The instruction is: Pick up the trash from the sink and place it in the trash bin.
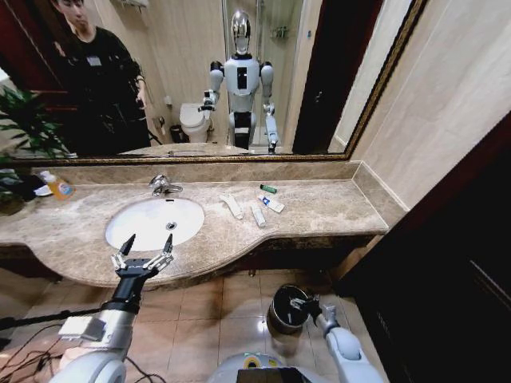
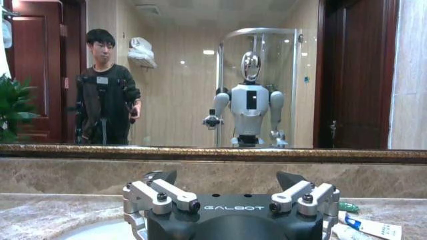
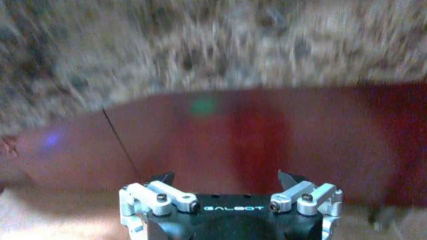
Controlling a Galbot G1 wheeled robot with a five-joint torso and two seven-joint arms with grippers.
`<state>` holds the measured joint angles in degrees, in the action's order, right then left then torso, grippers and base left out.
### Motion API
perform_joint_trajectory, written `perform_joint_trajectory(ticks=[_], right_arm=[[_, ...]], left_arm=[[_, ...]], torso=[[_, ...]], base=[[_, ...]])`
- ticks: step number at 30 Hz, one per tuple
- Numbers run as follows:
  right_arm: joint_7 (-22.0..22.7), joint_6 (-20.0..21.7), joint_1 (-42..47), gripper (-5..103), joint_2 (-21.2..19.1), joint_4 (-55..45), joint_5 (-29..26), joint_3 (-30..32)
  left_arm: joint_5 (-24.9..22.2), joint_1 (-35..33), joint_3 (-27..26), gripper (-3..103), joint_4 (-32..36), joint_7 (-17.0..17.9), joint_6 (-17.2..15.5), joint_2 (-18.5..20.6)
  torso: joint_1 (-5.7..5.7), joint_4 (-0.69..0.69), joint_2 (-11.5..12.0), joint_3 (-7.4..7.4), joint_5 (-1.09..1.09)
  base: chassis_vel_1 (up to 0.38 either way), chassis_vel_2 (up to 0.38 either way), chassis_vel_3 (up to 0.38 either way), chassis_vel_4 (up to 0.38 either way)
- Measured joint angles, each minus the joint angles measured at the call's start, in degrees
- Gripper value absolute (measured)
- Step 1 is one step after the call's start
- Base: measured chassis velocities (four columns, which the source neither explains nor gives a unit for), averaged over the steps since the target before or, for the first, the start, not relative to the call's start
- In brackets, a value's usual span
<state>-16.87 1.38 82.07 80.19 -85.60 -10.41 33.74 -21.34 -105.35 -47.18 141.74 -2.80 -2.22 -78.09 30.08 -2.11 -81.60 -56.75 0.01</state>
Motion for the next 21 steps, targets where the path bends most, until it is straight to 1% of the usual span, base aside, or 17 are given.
perform_joint_trajectory(ticks=[2, 5, 6, 8, 9, 12, 13, 16, 17, 18, 19, 21], right_arm=[[0.08, -0.52, 0.7, 100, -0.14, -1.29, -0.33, 0.13], [0.79, -1.72, 4.08, 100, -0.86, -8.16, -2.96, 0.51], [0.79, -1.72, 4.08, 100, -0.86, -8.16, -2.96, 0.51], [1.67, -1.75, 6.85, 100, -1.4, -15.14, -5.28, 0.81], [1.67, -1.75, 6.85, 100, -1.4, -15.14, -5.28, 0.81], [2.43, -1.09, 9.24, 100, -1.62, -23.56, -6.5, 1.25], [2.43, -1.09, 9.24, 100, -1.62, -23.56, -6.5, 1.25], [3.96, 2.79, 8.62, 100, -1.16, -31.51, -7.17, 1.09], [3.96, 2.79, 8.62, 100, -1.16, -31.51, -7.17, 1.09], [4.69, 4.77, 7.21, 100, -1.26, -33.49, -7.17, 0.55], [4.69, 4.77, 7.21, 100, -1.26, -33.49, -7.17, 0.55], [6.21, 8.36, 4.12, 100, -2.42, -35.77, -7.16, -0.76]], left_arm=[[0.0, 0.0, 0.0, 100, 0.0, 0.0, 0.0, 0.0], [0.0, 0.0, 0.0, 100, 0.0, 0.0, 0.0, 0.0], [0.0, 0.0, 0.0, 100, 0.0, 0.0, 0.0, 0.0], [0.0, 0.0, 0.0, 100, 0.0, 0.0, 0.0, 0.0], [0.0, 0.0, 0.0, 100, 0.0, 0.0, 0.0, 0.0], [0.0, 0.0, 0.0, 100, 0.0, 0.0, 0.0, 0.0], [0.0, 0.0, 0.0, 100, 0.0, 0.0, 0.0, 0.0], [0.0, 0.0, 0.0, 100, 0.0, 0.0, 0.0, 0.0], [0.0, 0.0, 0.0, 100, 0.0, 0.0, 0.0, 0.0], [0.0, 0.0, 0.0, 100, 0.0, 0.0, 0.0, 0.0], [0.0, 0.0, 0.0, 100, 0.0, 0.0, 0.0, 0.0], [0.0, 0.0, 0.0, 100, 0.0, 0.0, 0.0, 0.0]], torso=[[0.0, 0.0, 0.0, 0.0, -0.01], [0.0, 0.01, 0.0, 0.0, -0.01], [0.0, 0.01, 0.0, 0.0, -0.01], [0.0, 0.01, 0.0, 0.0, -0.01], [0.0, 0.01, 0.0, 0.0, -0.01], [0.0, 0.0, 0.0, 0.0, -0.01], [0.0, 0.0, 0.0, 0.0, -0.01], [-0.01, 0.01, 0.0, 0.0, -0.01], [-0.01, 0.01, 0.0, 0.0, -0.01], [0.0, 0.0, 0.0, 0.0, -0.01], [0.0, 0.0, 0.0, 0.0, -0.01], [0.0, 0.0, 0.0, 0.0, -0.01]], base=[[0.0, 0.0, 0.0, 0.0], [0.0, 0.0, 0.0, 0.0], [0.0, 0.0, 0.0, 0.0], [0.0, 0.0, 0.0, 0.0], [0.0, 0.0, 0.0, 0.0], [0.0, 0.0, 0.0, 0.0], [0.0, 0.0, 0.0, 0.0], [0.0, 0.0, 0.0, 0.0], [0.0, 0.0, 0.0, 0.0], [0.0, 0.0, 0.0, 0.0], [0.0, 0.0, 0.0, 0.0], [0.0, 0.0, 0.0, 0.0]])
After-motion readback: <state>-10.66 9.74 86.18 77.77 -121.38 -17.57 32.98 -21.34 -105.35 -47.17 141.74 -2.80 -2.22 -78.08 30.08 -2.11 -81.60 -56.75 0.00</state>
